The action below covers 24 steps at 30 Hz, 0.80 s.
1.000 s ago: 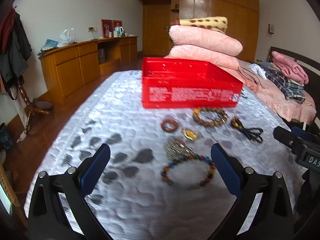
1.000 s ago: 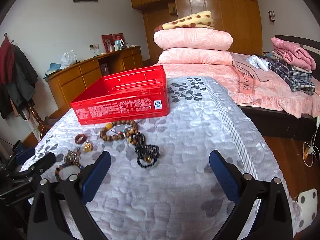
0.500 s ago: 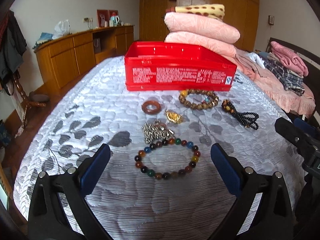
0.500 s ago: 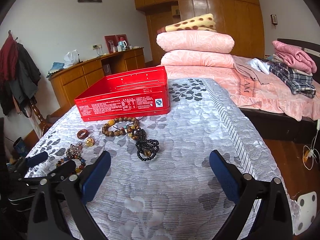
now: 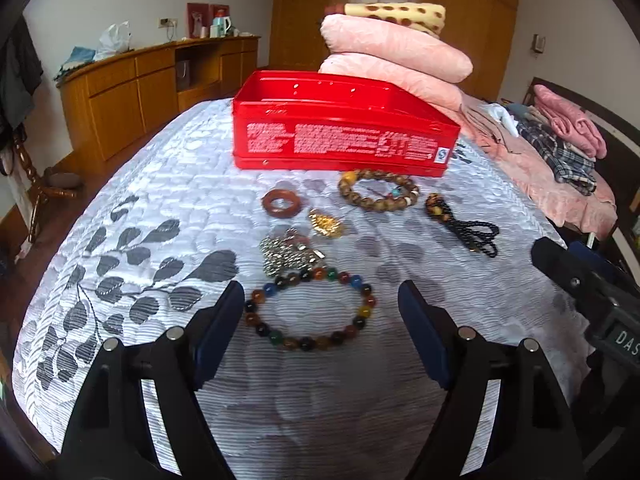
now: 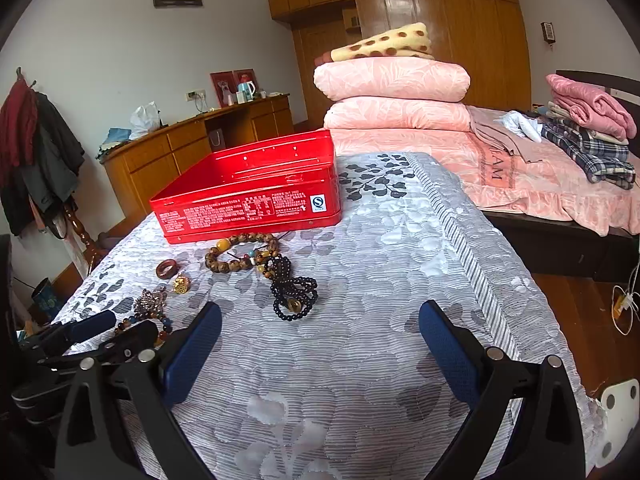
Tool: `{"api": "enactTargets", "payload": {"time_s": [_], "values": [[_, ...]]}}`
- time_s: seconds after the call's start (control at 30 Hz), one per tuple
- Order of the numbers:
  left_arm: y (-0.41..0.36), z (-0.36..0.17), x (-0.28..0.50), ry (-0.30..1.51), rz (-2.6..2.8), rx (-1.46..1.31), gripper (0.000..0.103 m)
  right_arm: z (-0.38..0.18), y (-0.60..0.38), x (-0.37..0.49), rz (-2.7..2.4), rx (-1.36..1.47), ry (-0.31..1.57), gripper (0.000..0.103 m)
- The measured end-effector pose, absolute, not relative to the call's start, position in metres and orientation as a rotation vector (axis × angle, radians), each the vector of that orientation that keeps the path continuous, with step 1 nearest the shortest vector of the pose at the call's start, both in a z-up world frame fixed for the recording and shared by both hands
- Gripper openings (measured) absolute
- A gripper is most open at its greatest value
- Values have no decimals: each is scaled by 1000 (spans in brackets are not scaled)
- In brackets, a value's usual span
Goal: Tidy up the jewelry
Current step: 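Withdraw both tools from the tin back over the quilt, then grasp the multicolour bead bracelet with the left tool while the right grasps the black bead necklace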
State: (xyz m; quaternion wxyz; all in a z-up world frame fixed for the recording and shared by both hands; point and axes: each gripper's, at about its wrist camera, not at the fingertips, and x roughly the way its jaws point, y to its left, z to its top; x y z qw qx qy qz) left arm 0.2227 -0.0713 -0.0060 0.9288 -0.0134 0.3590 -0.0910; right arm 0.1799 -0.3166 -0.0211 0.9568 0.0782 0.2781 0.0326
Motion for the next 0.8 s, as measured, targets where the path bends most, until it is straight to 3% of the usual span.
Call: {"api": "enactTargets", "payload": {"time_s": [0.07, 0.37, 0.53, 0.67, 0.8], "values": [[-76, -4, 221, 725, -193, -17, 76, -21, -317, 179, 64, 153, 563, 97], [-93, -16, 229, 786, -251, -22, 51, -21, -323, 176, 68, 159, 558, 96], [-97, -20, 230, 791, -238, 2, 46, -22, -324, 176, 78, 162, 565, 96], [-91, -20, 231, 787, -212, -3, 22, -22, -322, 177, 85, 161, 571, 96], [-76, -20, 233, 785, -224, -63, 8, -21, -319, 180, 103, 168, 581, 96]]}}
